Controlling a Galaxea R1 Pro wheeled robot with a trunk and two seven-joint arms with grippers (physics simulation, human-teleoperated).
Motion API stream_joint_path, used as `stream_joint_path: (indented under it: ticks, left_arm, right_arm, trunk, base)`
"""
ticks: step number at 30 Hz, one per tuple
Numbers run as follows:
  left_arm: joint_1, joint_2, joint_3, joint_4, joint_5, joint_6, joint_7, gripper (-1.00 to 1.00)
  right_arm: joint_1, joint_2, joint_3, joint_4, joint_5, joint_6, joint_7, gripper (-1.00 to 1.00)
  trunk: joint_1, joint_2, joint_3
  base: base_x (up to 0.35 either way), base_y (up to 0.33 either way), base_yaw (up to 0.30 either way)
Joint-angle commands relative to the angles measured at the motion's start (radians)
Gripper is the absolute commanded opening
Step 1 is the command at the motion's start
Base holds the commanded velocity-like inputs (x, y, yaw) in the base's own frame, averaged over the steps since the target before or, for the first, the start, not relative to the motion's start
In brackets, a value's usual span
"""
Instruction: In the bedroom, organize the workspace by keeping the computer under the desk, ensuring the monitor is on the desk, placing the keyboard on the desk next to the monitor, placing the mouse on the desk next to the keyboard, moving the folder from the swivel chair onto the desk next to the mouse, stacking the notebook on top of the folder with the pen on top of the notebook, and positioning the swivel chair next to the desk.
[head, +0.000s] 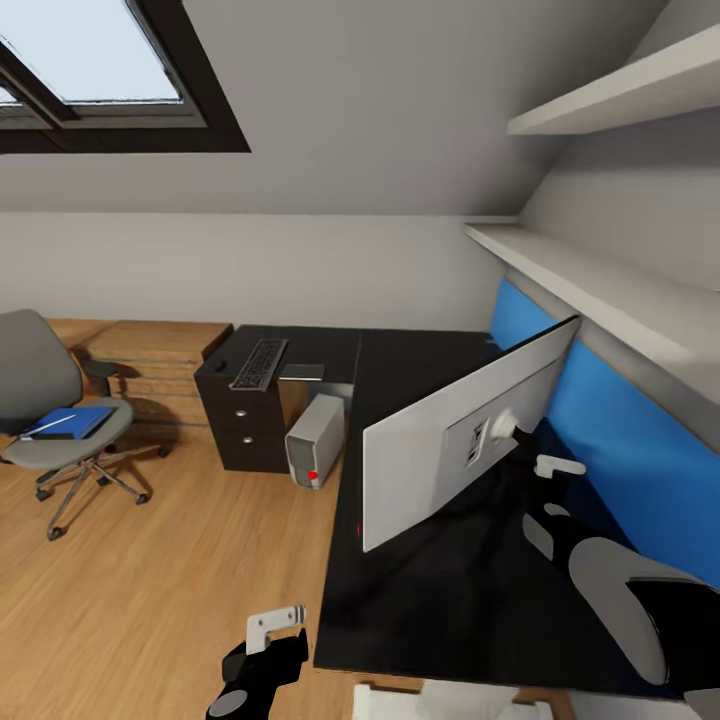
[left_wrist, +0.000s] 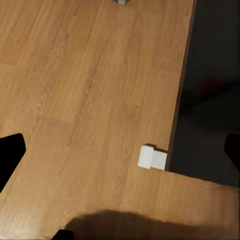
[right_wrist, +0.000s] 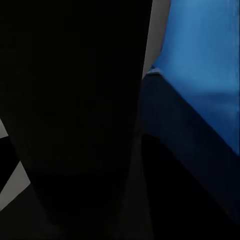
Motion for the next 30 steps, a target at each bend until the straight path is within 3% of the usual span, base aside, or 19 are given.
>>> stream_joint_path:
  ticks: [1, 11, 18, 30]
  left_arm:
    - [0.000, 0.000, -0.001, -0.002, 0.009, 0.002, 0.008, 1.00]
    - [0.000, 0.000, -0.003, -0.002, 0.009, 0.002, 0.008, 1.00]
    - [0.000, 0.000, -0.004, -0.001, 0.009, -0.017, 0.007, 1.00]
    - [0.000, 0.000, -0.002, -0.001, 0.009, -0.019, 0.008, 1.00]
  right_arm:
    - [-0.001, 0.000, 0.023, 0.001, -0.012, -0.005, 0.000, -1.00]
    - [-0.001, 0.004, 0.024, 0.001, -0.012, -0.005, 0.000, -1.00]
    - [-0.001, 0.004, 0.023, 0.001, -0.012, -0.005, 0.000, -1.00]
    - [-0.001, 0.003, 0.023, 0.000, -0.012, -0.005, 0.000, -1.00]
  trunk:
    - [0.000, -0.002, -0.002]
    - [0.000, -0.002, -0.002]
    - [0.000, -0.002, -0.002]
    - [0.000, -0.002, -0.002]
  base:
    - [-0.290, -0.167, 0.000]
    - [-0.241, -0.175, 0.000]
    - [-0.017, -0.221, 0.000]
    - [0.015, -0.017, 0.000]
